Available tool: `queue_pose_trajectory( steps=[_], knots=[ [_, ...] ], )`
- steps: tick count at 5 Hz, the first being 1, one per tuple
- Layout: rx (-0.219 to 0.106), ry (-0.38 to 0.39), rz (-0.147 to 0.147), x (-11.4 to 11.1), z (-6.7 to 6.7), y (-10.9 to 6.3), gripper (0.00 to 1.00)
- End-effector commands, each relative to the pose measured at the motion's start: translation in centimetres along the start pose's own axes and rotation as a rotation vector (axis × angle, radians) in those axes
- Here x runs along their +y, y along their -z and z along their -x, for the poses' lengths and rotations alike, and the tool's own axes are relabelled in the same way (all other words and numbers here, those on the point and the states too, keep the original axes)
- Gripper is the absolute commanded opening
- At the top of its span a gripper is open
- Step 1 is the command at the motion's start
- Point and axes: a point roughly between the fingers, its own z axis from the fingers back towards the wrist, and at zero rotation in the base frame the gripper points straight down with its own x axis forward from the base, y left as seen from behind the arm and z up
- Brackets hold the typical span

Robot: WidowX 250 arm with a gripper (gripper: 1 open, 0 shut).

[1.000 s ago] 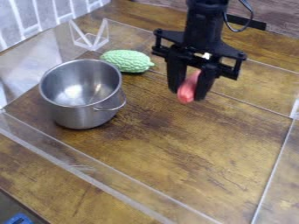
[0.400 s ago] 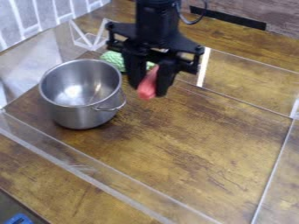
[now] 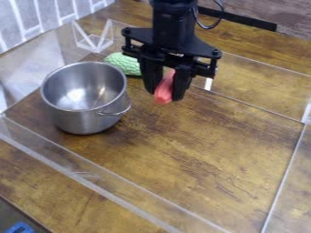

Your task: Move the pink spoon to the left

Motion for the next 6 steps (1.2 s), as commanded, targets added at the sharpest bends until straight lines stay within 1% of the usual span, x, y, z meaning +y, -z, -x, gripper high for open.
queue_pose_trajectory(
  steps=[1,3,4,6],
  knots=[
    [-0.051,0.006,0.021,-0.89,-0.27,-1.42,0.0],
    [-0.057,-0.009,0.011,-0.79,0.17,-1.59,0.0],
    [-0.073,-0.008,0.0,-0.56,-0.05,-1.83,0.0],
    [-0.094,-0.012,-0.014,-0.58,-0.3,-2.06,0.0]
  ],
)
